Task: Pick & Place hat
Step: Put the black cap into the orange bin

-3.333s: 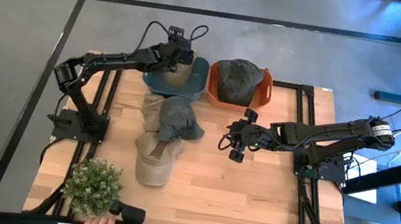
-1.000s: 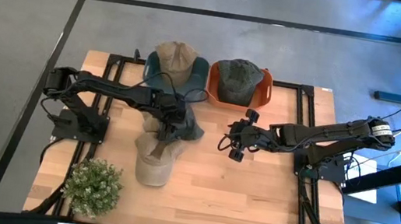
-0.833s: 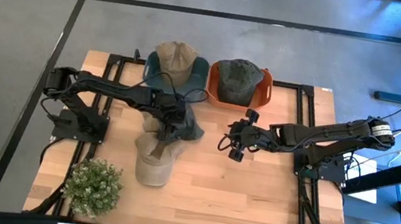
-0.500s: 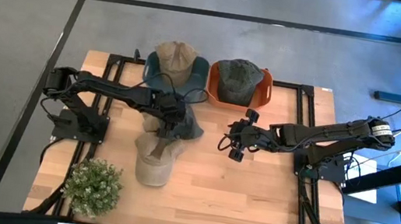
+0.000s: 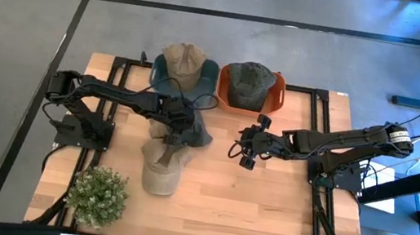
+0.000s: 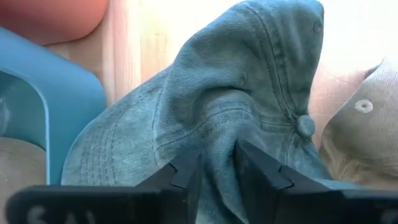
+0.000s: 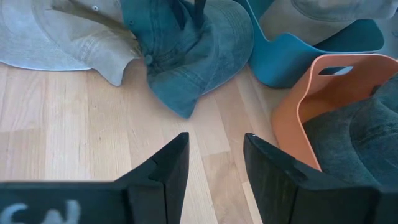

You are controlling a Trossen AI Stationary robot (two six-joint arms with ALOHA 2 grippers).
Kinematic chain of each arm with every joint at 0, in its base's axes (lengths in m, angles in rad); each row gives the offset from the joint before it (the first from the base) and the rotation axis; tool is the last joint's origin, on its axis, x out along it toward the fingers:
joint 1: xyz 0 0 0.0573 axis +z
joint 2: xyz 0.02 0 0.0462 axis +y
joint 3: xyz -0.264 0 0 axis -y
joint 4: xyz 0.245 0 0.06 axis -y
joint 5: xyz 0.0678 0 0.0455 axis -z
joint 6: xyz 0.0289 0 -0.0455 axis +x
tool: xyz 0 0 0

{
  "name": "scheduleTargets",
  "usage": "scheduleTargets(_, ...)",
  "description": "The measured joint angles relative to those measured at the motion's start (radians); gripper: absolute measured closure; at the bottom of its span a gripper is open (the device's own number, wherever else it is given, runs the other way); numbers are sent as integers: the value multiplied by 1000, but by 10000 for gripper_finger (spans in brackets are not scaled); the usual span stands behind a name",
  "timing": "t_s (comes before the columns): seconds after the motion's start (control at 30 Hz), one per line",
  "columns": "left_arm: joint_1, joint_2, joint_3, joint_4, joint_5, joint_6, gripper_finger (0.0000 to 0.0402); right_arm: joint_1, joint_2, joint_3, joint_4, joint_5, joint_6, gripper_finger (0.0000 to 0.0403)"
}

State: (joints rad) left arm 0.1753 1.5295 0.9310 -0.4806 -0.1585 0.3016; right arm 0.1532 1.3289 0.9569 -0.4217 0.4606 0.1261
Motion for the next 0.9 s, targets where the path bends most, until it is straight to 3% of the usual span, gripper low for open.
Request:
scheduleTargets(0.33,0,0,0,-12,-6,23,393,0,0,0,0,0,-2,249)
scheduleTargets(0.7,-35,-38,84,-17,-137,26,398,0,0,0,74,-13,82,249)
scheduleTargets(0.9,-72,-132,138,-3,-235,23,399,0,0,0,117,-70,79,249)
